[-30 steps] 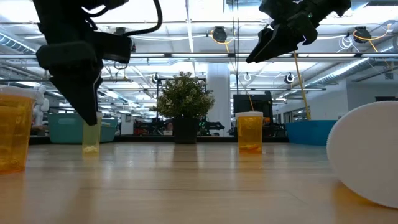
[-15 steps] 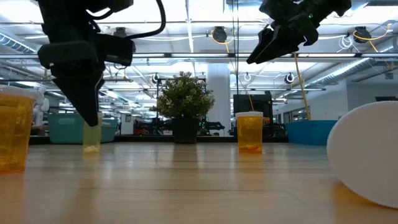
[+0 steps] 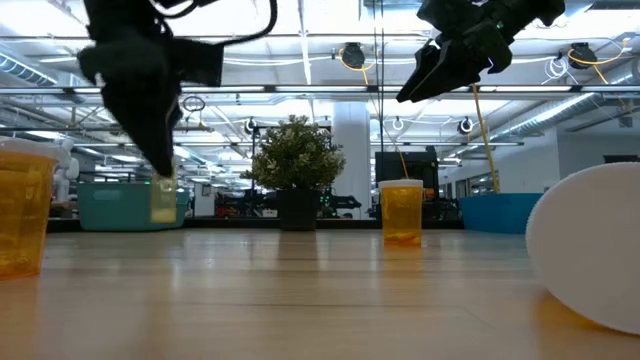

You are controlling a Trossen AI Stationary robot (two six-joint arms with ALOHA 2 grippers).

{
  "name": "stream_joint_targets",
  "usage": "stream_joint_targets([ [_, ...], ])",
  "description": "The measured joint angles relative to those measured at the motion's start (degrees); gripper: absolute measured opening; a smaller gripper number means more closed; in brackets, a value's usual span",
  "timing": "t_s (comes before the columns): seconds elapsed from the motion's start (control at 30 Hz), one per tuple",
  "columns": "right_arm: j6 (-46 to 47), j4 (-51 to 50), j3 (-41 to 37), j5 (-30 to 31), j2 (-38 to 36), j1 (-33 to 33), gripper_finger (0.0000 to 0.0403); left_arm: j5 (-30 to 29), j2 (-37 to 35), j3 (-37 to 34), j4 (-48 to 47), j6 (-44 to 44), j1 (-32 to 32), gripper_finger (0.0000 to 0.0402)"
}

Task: Pick and place medicine bottles into bin by pill shape (circle, oval)
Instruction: Put the yellow pill bottle into the green bin

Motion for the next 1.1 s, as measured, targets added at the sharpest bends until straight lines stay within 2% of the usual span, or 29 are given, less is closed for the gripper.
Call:
stream_joint_targets([
  [0.33, 0.0, 0.1, 0.0, 0.0, 0.0, 0.0, 0.0254, -2.5, -9.5, 5.6, -11.4, 13.3, 10.4, 0.0122],
  [0.6, -0.6, 0.0, 0.0, 0.0, 0.0, 0.0, 0.0254, -2.8, -16.9, 7.5, -14.9, 22.9, 24.0, 0.0122],
  [0.73, -1.3, -0.1, 0.0, 0.0, 0.0, 0.0, 0.0254, -2.9, -18.4, 7.5, -15.4, 26.5, 31.3, 0.0124],
  [0.9, -1.3, -0.1, 0.0, 0.0, 0.0, 0.0, 0.0254, -3.2, -18.4, 7.5, -17.2, 29.2, 40.1, 0.0118],
  [1.1, -1.3, -0.5, 0.0, 0.0, 0.0, 0.0, 0.0254, -5.6, -18.4, 6.5, -17.9, 26.7, 51.4, 0.0122],
])
